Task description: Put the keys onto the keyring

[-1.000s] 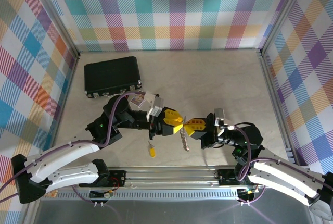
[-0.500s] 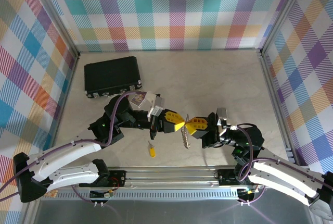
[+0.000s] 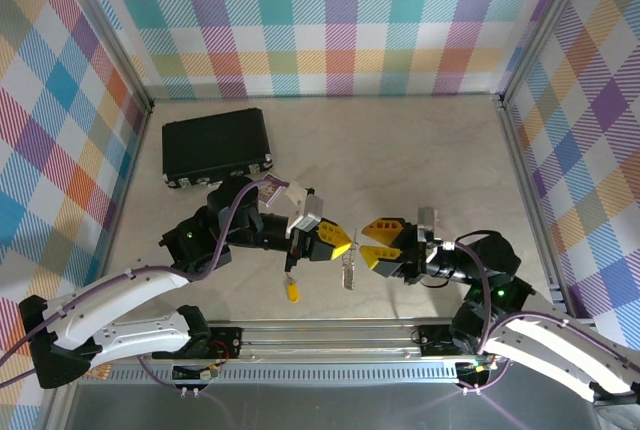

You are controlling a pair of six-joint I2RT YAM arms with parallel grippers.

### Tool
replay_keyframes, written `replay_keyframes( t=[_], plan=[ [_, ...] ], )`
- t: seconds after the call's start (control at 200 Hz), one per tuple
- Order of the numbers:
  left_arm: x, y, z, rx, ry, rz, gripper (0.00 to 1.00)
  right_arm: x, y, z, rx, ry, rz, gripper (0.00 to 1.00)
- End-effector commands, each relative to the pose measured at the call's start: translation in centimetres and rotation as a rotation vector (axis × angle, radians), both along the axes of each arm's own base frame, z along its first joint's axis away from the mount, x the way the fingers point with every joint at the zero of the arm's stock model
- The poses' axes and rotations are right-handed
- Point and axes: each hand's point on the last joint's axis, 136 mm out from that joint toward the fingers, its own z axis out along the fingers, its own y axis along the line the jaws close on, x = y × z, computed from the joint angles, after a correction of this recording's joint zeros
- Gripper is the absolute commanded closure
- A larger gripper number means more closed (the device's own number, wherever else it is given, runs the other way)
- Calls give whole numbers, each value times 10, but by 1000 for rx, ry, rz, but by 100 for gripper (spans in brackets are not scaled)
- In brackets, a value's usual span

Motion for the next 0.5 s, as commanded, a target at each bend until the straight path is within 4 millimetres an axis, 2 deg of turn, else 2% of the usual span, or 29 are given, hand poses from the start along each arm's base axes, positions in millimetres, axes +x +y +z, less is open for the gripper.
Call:
replay_keyframes(
  t=[0.0,0.07,0.15,0.265,0.395,0.495],
  plan=[
    [-11,8,-9,100,-40,-50,100,-2,-6,-17,-173,-13,-36,62],
    [-10,9,-12,126,-47,-45,100,-4,-9,-20,-229,-18,-34,61],
    [-8,11,-14,142,-56,-31,100,-7,-10,-23,-277,-15,-24,53],
    [-6,11,-15,152,-68,-16,100,-8,-6,-27,-316,-2,-1,51],
    [-3,9,-16,159,-71,-9,100,-6,4,-32,-333,32,31,54],
    [-1,9,-16,168,-80,-4,100,-2,12,-36,-347,55,41,63]
  ],
)
